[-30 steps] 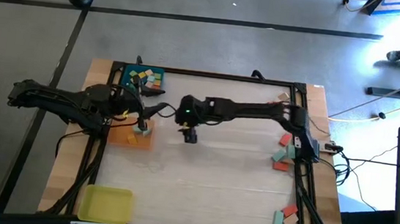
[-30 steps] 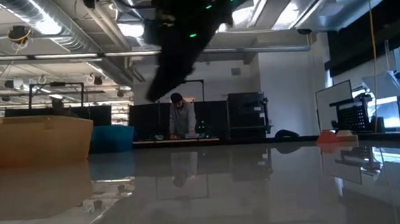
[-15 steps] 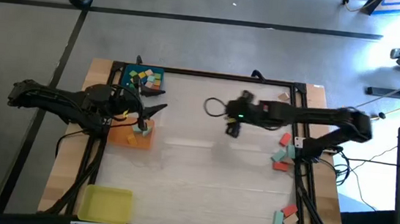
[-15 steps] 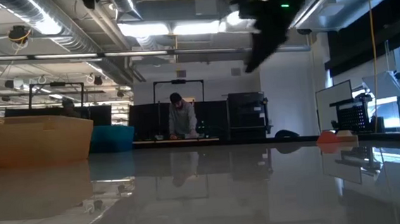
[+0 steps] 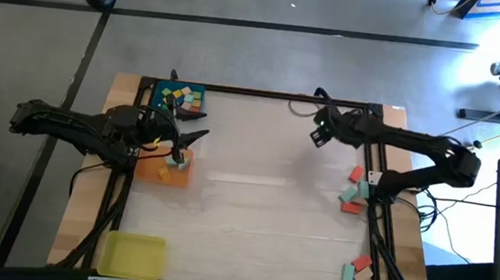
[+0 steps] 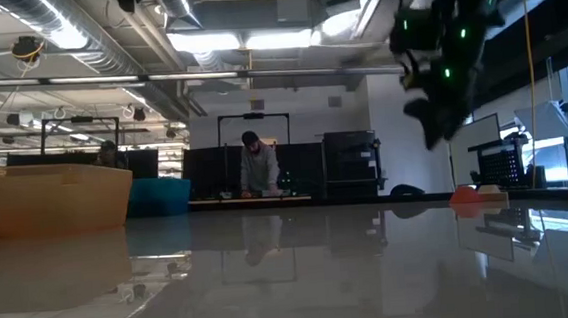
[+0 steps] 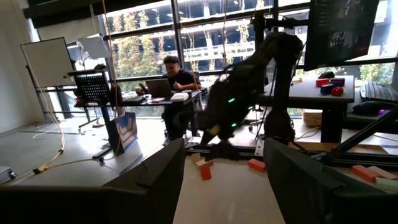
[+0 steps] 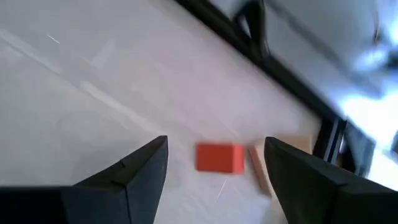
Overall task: Sort blocks by size
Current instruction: Put the red triangular block into the orange bin
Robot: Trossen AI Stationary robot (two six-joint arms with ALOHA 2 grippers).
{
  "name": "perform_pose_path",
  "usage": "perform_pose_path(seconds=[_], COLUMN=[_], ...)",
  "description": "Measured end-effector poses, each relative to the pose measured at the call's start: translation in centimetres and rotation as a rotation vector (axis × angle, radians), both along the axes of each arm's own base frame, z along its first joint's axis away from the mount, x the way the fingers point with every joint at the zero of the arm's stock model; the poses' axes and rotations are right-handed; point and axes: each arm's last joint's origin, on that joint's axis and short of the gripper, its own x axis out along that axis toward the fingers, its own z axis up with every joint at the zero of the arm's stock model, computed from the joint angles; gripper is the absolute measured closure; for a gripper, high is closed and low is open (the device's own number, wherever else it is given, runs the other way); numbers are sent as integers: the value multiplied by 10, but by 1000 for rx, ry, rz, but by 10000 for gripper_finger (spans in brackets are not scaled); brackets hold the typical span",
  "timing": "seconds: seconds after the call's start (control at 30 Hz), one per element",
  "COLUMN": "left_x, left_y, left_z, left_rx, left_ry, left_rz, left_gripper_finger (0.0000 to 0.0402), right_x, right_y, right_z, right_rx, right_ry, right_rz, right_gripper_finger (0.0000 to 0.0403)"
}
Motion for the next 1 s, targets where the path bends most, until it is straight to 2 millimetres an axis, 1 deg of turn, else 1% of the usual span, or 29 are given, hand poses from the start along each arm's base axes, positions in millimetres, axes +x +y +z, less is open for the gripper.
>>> perform_pose_path(seconds=[0.1, 0.23, 0.3, 0.4, 0.57, 0.7, 0.83, 1.0], left_x=[0, 0, 0, 0, 1, 1, 1, 1], left_y=[0, 0, 0, 0, 0, 0, 0, 0], left_z=[0, 0, 0, -1, -3, -2, -2, -2], left_rx=[1, 2, 2, 7, 21, 1, 1, 12], left_ry=[2, 3, 3, 11, 26, 8, 6, 9], left_rz=[0, 0, 0, 0, 0, -1, -1, 0], left_gripper_finger=[196, 196, 196, 196, 196, 196, 196, 196], right_x=[-13, -24, -25, -24, -20, -17, -11, 1], right_y=[-24, -47, -55, -62, -65, -65, -60, -46], right_z=[-16, -34, -41, -51, -66, -77, -79, -80], right_rx=[93, 183, 208, 248, 283, 345, 373, 369], right_ry=[-6, 10, 6, 1, 48, 62, 55, 69], right_rz=[-110, -197, -214, -213, -212, -201, -165, -90], right_gripper_finger=[139, 139, 139, 139, 139, 139, 139, 139])
